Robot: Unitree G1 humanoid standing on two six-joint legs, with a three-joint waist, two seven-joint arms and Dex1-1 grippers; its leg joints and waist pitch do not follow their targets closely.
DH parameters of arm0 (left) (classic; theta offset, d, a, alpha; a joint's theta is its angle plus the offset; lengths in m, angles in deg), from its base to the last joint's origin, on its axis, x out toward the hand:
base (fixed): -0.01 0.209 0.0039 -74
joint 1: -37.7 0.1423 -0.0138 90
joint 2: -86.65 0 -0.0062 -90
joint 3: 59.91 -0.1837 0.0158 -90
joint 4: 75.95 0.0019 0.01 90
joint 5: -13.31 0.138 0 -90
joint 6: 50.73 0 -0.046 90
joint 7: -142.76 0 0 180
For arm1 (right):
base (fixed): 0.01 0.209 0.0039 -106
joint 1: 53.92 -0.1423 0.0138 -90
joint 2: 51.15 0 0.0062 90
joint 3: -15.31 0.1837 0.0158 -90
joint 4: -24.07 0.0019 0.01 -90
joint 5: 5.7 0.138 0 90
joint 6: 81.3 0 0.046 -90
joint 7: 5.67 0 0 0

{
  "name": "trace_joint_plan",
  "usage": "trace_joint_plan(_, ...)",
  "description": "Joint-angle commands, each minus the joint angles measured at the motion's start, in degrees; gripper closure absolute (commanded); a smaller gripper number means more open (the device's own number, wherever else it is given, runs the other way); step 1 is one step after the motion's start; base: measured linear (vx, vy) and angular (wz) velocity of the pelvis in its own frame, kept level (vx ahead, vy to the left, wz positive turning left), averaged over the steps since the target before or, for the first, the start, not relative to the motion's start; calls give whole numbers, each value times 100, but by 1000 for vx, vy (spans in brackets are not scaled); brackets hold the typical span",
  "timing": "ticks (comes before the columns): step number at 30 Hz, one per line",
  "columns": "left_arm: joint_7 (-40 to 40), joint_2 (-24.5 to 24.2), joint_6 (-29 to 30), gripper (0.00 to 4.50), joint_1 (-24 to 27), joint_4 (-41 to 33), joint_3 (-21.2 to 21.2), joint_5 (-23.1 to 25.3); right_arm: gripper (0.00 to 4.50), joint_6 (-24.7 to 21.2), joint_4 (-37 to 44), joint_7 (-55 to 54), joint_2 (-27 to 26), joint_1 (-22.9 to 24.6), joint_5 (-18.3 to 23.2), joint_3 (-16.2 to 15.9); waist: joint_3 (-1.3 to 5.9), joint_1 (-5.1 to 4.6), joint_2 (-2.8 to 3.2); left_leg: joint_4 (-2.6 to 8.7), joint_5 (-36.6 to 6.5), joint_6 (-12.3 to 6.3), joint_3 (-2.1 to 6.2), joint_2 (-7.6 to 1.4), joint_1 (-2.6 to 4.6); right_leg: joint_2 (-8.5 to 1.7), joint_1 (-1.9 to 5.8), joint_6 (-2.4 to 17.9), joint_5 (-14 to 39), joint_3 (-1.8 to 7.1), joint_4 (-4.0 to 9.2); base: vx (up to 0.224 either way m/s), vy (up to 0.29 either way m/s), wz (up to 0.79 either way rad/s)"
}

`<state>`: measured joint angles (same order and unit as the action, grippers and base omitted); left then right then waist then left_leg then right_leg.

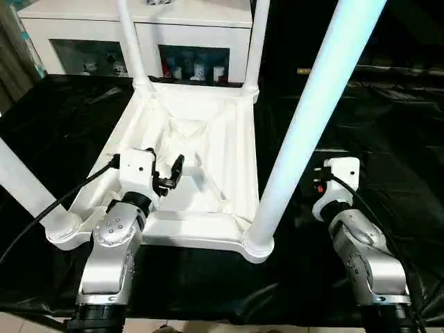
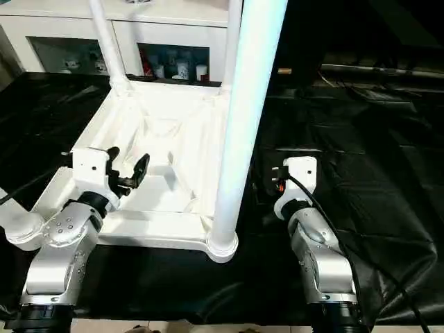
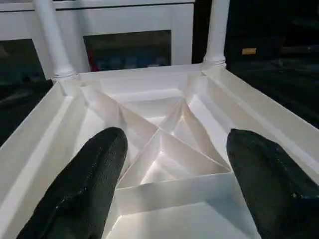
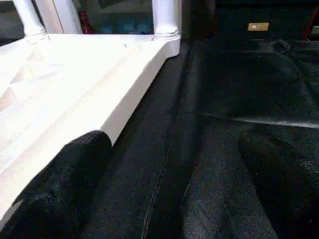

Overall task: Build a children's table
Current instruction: Rotate leg to tighten

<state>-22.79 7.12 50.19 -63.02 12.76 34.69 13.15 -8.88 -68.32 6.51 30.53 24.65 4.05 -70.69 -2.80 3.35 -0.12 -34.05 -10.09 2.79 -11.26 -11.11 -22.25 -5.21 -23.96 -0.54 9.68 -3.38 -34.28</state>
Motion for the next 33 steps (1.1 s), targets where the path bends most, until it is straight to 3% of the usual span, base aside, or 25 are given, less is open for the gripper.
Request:
trace_joint_plan(1, -28, -39, 70, 82, 95, -76, -73, 44, 0, -129, 19, -41, 44, -47, -50, -27, 499, 6, -13, 163, 903, -888, 38, -22, -67, -86, 178, 1406, -1393, 134, 209, 0, 0, 0)
trace_joint_plan(2, -27, -40, 69, 82, 96, -76, -75, 42, 0, -131, 20, -43, 45, -47, -49, -28, 573, 8, -30, 44, 1562, -1319, 25, 50, -159, -37, 96, 1577, -2160, 81, 160, -63, 20, 1)
trace_joint_plan(3, -11, -43, 52, 82, 97, -73, -82, 30, 0, -135, 26, -52, 52, -44, -54, -34, 623, 31, -14, -49, 1873, -1677, 20, 87, -235, 2, -11, 1707, -2475, 24, 162, -94, 19, 3)
trace_joint_plan(5, 3, -45, 37, 82, 97, -69, -92, 25, 0, -135, 27, -60, 60, -42, -59, -34, 578, 43, 25, -48, 589, -1717, 27, 21, -252, -83, -75, 1642, -755, -26, 373, -108, 20, 3)
trace_joint_plan(6, -4, -60, 17, 82, 94, -60, -120, 45, 0, -127, 21, -69, 70, -41, -72, -32, 463, 1, 43, 56, -813, -1360, 37, -73, -197, -104, -117, 1334, 1229, -76, 556, -138, 31, -2)
trace_joint_plan(7, -43, -69, 10, 82, 81, -38, -145, 87, 0, -105, 9, -90, 90, -41, -110, -34, 335, -96, 114, 152, -2319, -728, 87, -139, -19, -73, -176, 726, 3055, -181, 692, -138, 31, -2)
trace_joint_plan(8, -43, -69, 10, 82, 81, -38, -145, 87, 0, -105, 9, -90, 90, -41, -110, -34, 335, -96, 114, 152, -2319, -728, 87, -139, -19, -73, -176, 726, 3055, -181, 692, -157, 43, -9)
trace_joint_plan(9, -50, -83, 12, 82, 75, -20, -171, 85, 0, -84, 7, -116, 97, -32, -126, -10, 174, -205, 209, 376, -4188, 83, 226, -293, 270, 102, -178, -156, 3869, -485, 832, -149, 55, -11)
trace_joint_plan(10, -45, -92, 10, 82, 69, -12, -174, 80, 0, -82, 8, -133, 96, -31, -130, 5, 79, -188, 290, 801, -4838, 214, 244, -487, 46, 205, 88, -108, 3317, -557, 374, -149, 55, -11)
trace_joint_plan(11, -40, -103, 0, 82, 62, -5, -175, 75, 0, -78, 11, -150, 98, -29, -137, 23, -13, 239, 319, 1306, -5560, 530, -154, -526, -682, 203, 654, 287, 1780, -545, -1021, -185, 55, 2)
trace_joint_plan(12, -34, -108, -17, 82, 54, 5, -172, 67, 0, -59, 15, -171, 103, -25, -153, 41, 130, 508, 301, 1202, -5127, 491, -440, -385, -545, 177, 654, 263, 2104, -271, -1123, -142, -60, 7)
trace_joint_plan(13, 4, -140, -134, 82, 44, 27, -187, 73, 0, 22, 29, -279, 107, -4, -212, 112, 341, 202, -303, -31, -3016, 631, -201, -289, 248, -405, 54, -368, 5162, 350, -126, -142, -60, 7)
trace_joint_plan(14, 4, -140, -134, 82, 44, 27, -187, 73, 0, 22, 29, -279, 107, -4, -212, 112, 341, 202, -303, -31, -3016, 631, -201, -289, 248, -405, 54, -368, 5162, 350, -126, -63, -127, 10)
trace_joint_plan(15, 72, -187, -229, 82, 50, 21, -226, 84, 0, 50, 34, -425, 129, 20, -276, 197, 145, 325, -100, -939, -317, -47, 455, 210, 3, -754, 16, -92, 6708, 900, 779, -79, -34, -1)
trace_joint_plan(16, 145, -223, -308, 82, 71, -5, -263, 84, 0, 47, 34, -547, 155, 48, -330, 264, 52, 302, -104, -741, -281, 167, 623, 217, -160, -732, 289, 166, 6040, 583, 564, -79, -34, -1)
trace_joint_plan(17, 169, -242, -342, 82, 81, -17, -283, 77, 0, 45, 33, -595, 166, 60, -353, 289, -20, 271, -46, -603, -883, 351, 628, 88, 71, -723, 138, 335, 5770, 377, 581, -57, 69, -9)
trace_joint_plan(18, 272, -278, -329, 82, 158, -78, -338, 23, 0, 16, 50, -677, 200, 139, -366, 383, 168, 193, 202, -102, -1867, 743, 699, -74, 276, -339, 303, 677, 3723, 158, 244, -64, 100, 6)
trace_joint_plan(19, 395, -303, -271, 82, 243, -143, -381, -77, 0, 6, 81, -669, 225, 215, -345, 432, 235, 101, 282, 340, -2730, 680, 876, -311, 216, -122, 377, 749, 1854, 176, -62, -64, 100, 6)
trace_joint_plan(20, 549, -325, -210, 82, 328, -214, -409, -209, 0, 17, 119, -629, 244, 270, -322, 452, 235, 101, 282, 340, -2730, 680, 876, -311, 216, -122, 377, 749, 1854, 176, -62, -45, 76, 3)
trace_joint_plan(21, 648, -342, -175, 82, 381, -259, -426, -300, 0, 28, 143, -599, 256, 300, -308, 459, 243, 4, 318, 478, -2662, 526, 835, -273, 164, -203, 516, 916, 601, 158, -3, -20, 84, -12)
trace_joint_plan(23, 1110, -398, 41, 62, 685, -566, -408, -802, 0, -9, 278, -293, 321, 453, -108, 474, 230, -83, 273, 490, -2494, 365, 741, -205, 51, -292, 582, 977, 867, 161, 118, -21, 80, -16)
trace_joint_plan(25, 1596, -599, 107, 45, 1096, -863, -386, -1172, 0, -111, 419, 343, 526, 634, 213, 390, 199, -123, 201, 441, -2383, 155, 591, -160, 34, -396, 525, 1011, 1603, 249, 280, 0, 0, 0)
trace_joint_plan(28, 2325, -1123, 251, 30, 1755, -1221, -174, -1665, 0, -339, 699, 1797, 1209, 948, 744, 89, 208, -136, 180, 437, -1843, -141, 540, -169, -57, -419, 606, 994, 1660, 257, 305, 0, 0, 0)
trace_joint_plan(30, 2461, -1282, 241, 5, 1841, -1205, -114, -1681, 0, -278, 731, 2045, 1360, 974, 770, 40, 216, -134, 143, 393, -1677, -278, 469, -144, 18, -400, 509, 991, 1853, 289, 367, 0, 0, 0)
trace_joint_plan(33, 2657, -1630, 41, 3, 2185, -1216, 253, -1685, 0, -414, 1102, 2994, 1836, 1126, 1194, -43, 241, -66, 104, 378, -967, -552, 412, -191, 20, -367, 522, 1083, 1127, 286, 316, 0, 0, 0)
